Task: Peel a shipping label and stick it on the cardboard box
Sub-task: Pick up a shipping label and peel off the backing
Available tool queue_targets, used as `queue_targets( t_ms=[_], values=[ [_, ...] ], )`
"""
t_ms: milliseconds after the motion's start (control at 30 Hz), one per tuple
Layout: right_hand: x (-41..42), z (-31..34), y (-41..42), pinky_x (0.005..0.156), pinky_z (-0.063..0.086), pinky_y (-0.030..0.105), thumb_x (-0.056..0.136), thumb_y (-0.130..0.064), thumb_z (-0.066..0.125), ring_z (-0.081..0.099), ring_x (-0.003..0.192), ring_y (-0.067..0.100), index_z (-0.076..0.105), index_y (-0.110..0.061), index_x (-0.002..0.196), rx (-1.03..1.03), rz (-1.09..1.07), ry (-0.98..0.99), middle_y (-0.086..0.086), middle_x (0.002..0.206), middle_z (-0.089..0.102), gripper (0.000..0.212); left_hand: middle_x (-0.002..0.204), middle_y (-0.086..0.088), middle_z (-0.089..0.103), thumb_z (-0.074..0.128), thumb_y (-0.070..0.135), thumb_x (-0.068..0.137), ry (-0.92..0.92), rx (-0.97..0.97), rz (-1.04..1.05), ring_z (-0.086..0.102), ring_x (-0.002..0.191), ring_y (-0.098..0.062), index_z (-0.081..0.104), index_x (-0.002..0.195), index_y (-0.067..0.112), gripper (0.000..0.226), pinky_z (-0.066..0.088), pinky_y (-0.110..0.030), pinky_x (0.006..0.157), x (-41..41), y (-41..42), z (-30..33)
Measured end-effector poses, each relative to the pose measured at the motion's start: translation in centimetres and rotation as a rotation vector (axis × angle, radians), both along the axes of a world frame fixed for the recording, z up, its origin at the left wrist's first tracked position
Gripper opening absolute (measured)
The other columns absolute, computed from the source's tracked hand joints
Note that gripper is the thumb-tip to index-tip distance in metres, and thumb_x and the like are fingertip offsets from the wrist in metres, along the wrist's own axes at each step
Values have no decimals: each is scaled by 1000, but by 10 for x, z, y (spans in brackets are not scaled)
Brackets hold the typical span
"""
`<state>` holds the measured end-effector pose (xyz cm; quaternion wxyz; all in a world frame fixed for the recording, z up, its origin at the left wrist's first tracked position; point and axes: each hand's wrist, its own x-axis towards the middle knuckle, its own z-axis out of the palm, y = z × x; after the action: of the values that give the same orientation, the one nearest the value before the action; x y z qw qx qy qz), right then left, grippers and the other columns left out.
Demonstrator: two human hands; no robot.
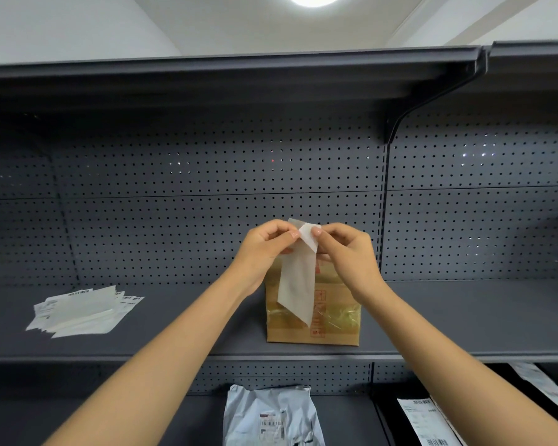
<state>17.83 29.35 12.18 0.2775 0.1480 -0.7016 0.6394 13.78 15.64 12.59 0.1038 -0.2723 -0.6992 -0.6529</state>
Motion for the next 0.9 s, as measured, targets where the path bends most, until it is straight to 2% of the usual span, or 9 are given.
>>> queue_targets(
  t_ms=[67,200,333,467,633,700,800,900],
  values=[
    [-1,0,2,80,56,42,87,-15,56,65,76,22,66,-14,72,-8,-13,-14,5,76,67,18,89,-2,61,52,12,89,-37,34,12,57,90,-18,62,77,15,16,50,-32,84,-1,-1,-1],
    [-5,0,9,83,55,45,87,-16,55,65,79,26,64,-14,71,-37,-62,-31,7,79,68,19,92,-8,61,48,6,90,-110,152,-15,59,88,-20,57,74,11,19,53,-26,80,-3,-5,-3],
    [-9,2,23,79,56,37,88,-18,54,64,76,22,64,-14,71,-97,-115,-63,5,78,68,20,89,-8,63,48,4,89,-184,266,-3,61,85,-20,55,74,9,17,53,-31,84,-6,-14,-5],
    [-11,0,35,63,56,22,90,-17,51,62,64,15,62,-13,73,-144,-147,-75,2,73,65,20,85,-6,64,45,4,90,-234,341,68,64,77,-17,54,76,10,18,56,-23,70,-11,-21,-10],
    [-14,-4,51,52,54,17,90,-17,50,62,60,14,57,-11,69,-260,-211,-91,3,70,61,23,86,-6,67,42,6,91,-256,404,160,69,69,-15,51,81,10,14,52,-21,55,-18,-35,-16],
    [-14,-4,57,50,54,17,91,-17,49,63,54,10,55,-11,68,-299,-233,-101,4,68,59,24,89,-7,65,40,6,92,-267,431,197,69,72,-16,50,82,10,14,51,-19,49,-21,-43,-18],
    [-15,-5,62,50,56,21,92,-17,47,62,44,5,52,-11,69,-349,-252,-100,5,67,55,24,90,-9,61,37,4,92,-277,515,213,66,79,-20,47,81,10,17,54,-18,50,-24,-51,-21],
    [-15,-5,63,44,54,19,93,-16,45,60,39,4,49,-12,71,-398,-277,-87,6,65,52,22,90,-12,59,34,1,93,-288,650,198,63,82,-22,45,79,9,20,56,-19,54,-26,-59,-21]
  ],
)
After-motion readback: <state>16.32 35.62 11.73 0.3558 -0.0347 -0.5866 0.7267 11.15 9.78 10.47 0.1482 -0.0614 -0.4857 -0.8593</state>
